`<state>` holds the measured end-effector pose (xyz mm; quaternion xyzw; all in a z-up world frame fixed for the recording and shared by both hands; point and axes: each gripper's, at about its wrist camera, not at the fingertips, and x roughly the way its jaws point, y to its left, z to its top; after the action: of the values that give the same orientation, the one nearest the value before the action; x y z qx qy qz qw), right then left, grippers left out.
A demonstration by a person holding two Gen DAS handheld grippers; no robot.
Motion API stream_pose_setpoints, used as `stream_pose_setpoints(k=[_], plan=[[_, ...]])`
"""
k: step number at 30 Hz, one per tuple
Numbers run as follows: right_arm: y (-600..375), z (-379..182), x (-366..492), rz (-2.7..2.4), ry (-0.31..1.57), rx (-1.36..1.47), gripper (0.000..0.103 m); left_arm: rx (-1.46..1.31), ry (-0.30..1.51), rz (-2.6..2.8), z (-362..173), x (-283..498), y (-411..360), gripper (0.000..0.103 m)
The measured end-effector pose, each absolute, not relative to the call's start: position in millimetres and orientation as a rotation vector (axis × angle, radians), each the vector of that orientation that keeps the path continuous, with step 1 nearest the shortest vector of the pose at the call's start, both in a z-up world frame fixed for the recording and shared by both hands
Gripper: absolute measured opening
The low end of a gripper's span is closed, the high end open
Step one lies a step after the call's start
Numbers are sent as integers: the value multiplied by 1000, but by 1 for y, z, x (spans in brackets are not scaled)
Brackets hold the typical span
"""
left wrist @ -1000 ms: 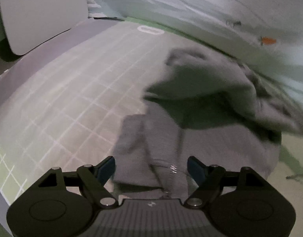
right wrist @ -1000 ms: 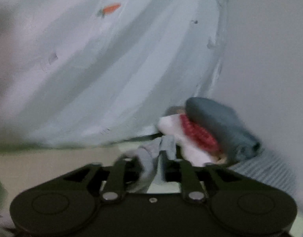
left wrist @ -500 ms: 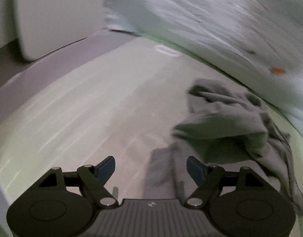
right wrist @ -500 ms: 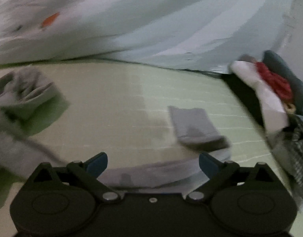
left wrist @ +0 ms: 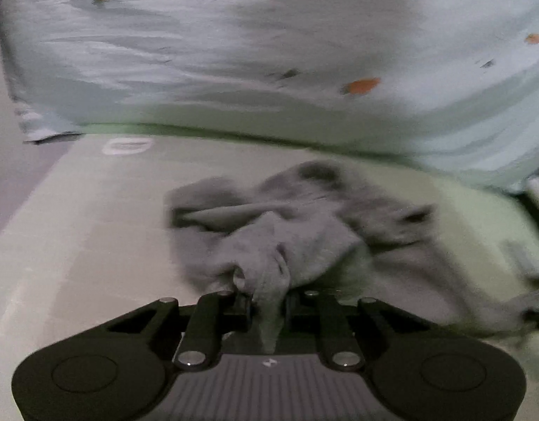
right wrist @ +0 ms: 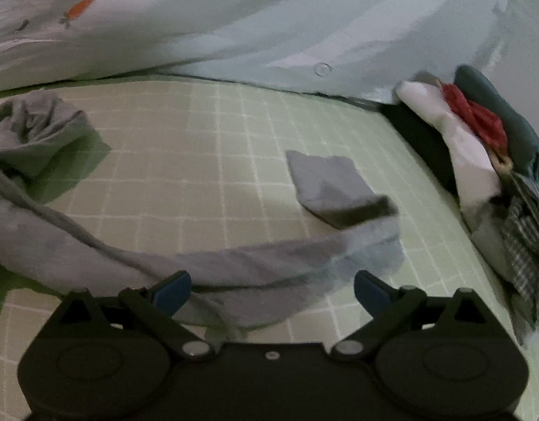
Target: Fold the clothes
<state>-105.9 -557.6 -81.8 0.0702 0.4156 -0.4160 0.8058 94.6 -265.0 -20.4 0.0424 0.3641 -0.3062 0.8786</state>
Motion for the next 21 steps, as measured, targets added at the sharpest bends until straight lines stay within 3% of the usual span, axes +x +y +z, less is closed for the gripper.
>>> stream_pose_setpoints(k=[5, 9, 21], plan=[[-565, -90, -115, -907, 913, 178, 100, 65, 840, -857, -27, 44, -316, 17], [-566, -97, -119, -896, 940, 195, 100, 177, 943, -939, -58, 19, -349, 32], [-562, -110, -130, -894, 915, 313, 103, -201, 879, -769, -7, 36, -239, 52]])
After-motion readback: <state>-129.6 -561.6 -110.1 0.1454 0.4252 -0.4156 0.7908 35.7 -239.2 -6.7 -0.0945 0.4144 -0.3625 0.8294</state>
